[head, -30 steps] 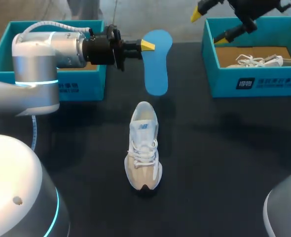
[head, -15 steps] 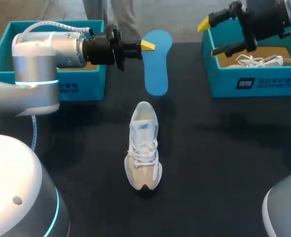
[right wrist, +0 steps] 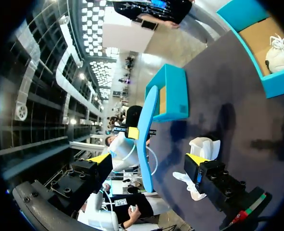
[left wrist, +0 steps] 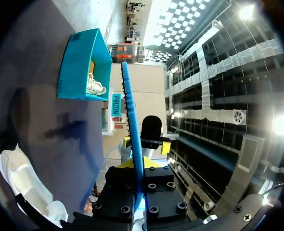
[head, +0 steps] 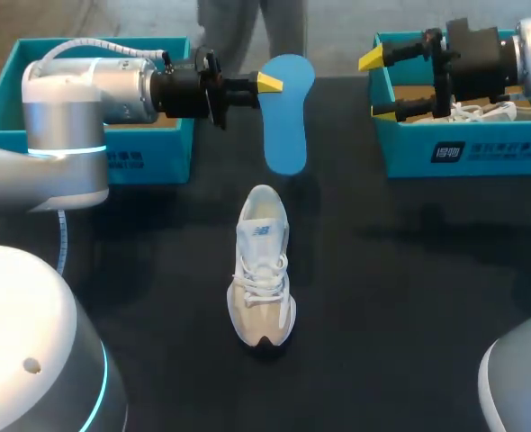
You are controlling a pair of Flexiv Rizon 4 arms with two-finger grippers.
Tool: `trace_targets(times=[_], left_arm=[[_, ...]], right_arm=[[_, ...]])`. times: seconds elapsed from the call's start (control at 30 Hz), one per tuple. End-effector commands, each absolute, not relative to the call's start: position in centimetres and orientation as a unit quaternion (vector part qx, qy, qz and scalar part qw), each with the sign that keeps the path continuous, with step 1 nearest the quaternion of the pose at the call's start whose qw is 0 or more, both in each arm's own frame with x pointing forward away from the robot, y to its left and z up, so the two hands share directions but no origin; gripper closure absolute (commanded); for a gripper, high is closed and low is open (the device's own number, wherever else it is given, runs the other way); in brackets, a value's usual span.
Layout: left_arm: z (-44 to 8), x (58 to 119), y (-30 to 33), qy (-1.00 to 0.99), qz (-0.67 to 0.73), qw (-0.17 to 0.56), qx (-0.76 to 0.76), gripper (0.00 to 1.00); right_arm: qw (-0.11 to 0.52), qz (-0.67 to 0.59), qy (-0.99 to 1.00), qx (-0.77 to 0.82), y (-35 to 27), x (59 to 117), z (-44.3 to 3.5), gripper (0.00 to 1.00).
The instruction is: Take the shoe out of the shoebox, open the shoe tongue, remove and reinsert the insole, then place the shoe into the shoebox
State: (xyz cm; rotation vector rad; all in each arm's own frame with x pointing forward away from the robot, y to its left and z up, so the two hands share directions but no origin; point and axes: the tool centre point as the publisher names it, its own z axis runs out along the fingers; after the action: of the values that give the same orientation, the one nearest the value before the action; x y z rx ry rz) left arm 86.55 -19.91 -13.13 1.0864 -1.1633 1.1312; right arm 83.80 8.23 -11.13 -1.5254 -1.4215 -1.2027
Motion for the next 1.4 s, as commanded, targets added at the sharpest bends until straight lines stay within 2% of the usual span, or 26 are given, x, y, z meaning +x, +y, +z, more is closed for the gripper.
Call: trace_targets(times=[0.03,0.23,0.3,0.6,0.73,0.97,1.4], left_arm=[[-13.1,86.5,-19.8,-0.495,0.479,0.560,0.462,1.00],[-13.1,86.5,-19.8,-0.495,0.479,0.560,0.462,1.00],[-13.3,86.6,-19.6,-0.522,0.493,0.533,0.447,1.00],[-14.1,87.3,-18.5,-0.652,0.587,0.351,0.327,1.00],[-13.8,87.4,-18.6,-0.651,0.633,0.312,0.279,1.00],[-14.2,87.5,-18.5,-0.723,0.648,0.178,0.162,1.00],[-14.1,88.8,-17.4,-0.726,0.685,-0.055,-0.029,1.00]], right_arm=[[0.368,-0.461,-0.544,-0.597,8.3,84.1,-11.4,0.00],[0.368,-0.461,-0.544,-0.597,8.3,84.1,-11.4,0.00],[0.368,-0.461,-0.544,-0.597,8.3,84.1,-11.4,0.00],[0.368,-0.461,-0.544,-0.597,8.3,84.1,-11.4,0.00],[0.368,-0.461,-0.544,-0.597,8.3,84.1,-11.4,0.00],[0.368,-0.461,-0.544,-0.597,8.3,84.1,-11.4,0.00],[0.376,-0.467,-0.539,-0.591,8.3,84.1,-11.5,0.00]])
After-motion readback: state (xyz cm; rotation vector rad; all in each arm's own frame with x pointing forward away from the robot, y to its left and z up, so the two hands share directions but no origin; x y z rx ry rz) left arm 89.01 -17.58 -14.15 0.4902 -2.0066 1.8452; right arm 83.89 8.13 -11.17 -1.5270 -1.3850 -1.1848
